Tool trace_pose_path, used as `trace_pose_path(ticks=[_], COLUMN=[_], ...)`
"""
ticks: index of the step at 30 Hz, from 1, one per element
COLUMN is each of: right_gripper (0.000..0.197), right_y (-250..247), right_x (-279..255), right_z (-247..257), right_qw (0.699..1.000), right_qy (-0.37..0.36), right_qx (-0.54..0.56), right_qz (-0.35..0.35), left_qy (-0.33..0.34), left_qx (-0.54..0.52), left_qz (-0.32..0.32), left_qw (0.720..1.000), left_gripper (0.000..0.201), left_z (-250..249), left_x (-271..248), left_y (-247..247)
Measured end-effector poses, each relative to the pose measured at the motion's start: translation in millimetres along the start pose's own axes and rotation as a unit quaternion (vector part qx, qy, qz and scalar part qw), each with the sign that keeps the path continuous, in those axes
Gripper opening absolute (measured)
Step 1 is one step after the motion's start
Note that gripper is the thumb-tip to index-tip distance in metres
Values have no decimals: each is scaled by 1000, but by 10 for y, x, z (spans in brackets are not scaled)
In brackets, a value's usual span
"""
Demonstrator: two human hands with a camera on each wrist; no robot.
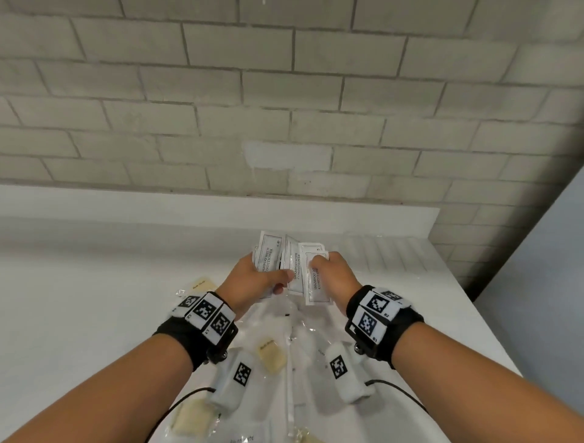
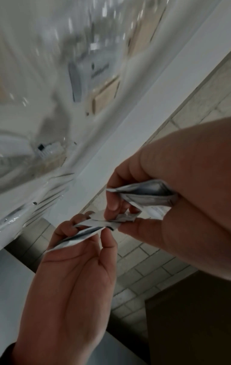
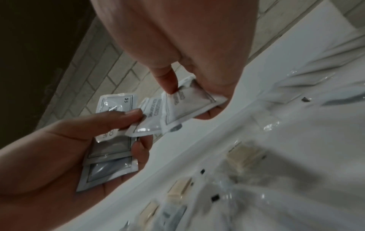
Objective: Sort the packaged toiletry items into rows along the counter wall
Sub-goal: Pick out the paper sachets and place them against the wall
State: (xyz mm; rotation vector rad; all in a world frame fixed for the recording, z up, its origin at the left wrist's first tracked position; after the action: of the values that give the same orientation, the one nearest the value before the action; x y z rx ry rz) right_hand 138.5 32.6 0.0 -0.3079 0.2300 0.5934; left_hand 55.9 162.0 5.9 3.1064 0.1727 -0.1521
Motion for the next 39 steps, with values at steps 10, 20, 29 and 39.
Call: trace_pose_path(ticks=[10, 20, 29, 39], right_gripper=[10, 29, 22, 26], right_y=[-554, -576, -469, -461], right_x=[813, 1324, 1445, 1631], right_z=[36, -47, -47, -74], right_qw=[999, 996, 995, 992], right_qy=[0, 60, 84, 106], right_qx=[38, 61, 53, 62], right_qz=[11, 13, 33, 11], left_qy=[-42, -94, -116, -110], left_qx=[2, -56, -113, -105], left_qz=[35, -21, 8, 15], left_qw=[998, 994, 987, 988], left_gripper=[30, 25, 38, 25], left_z=[132, 224, 323, 337], left_x=[991, 1460, 1582, 1648], left_y=[83, 62, 129, -6])
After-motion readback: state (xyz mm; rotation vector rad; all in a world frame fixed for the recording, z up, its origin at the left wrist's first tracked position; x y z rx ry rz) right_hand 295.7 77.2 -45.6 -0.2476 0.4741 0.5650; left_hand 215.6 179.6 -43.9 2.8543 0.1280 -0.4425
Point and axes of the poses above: each hand's wrist, its own x-axis towards the middle knuckle, its own y-axis out of the palm, z = x × y, the point moved 5 cm from there along x, towards the middle knuckle, and after that the axes turned 10 degrees about z, right-handed, at the moved point
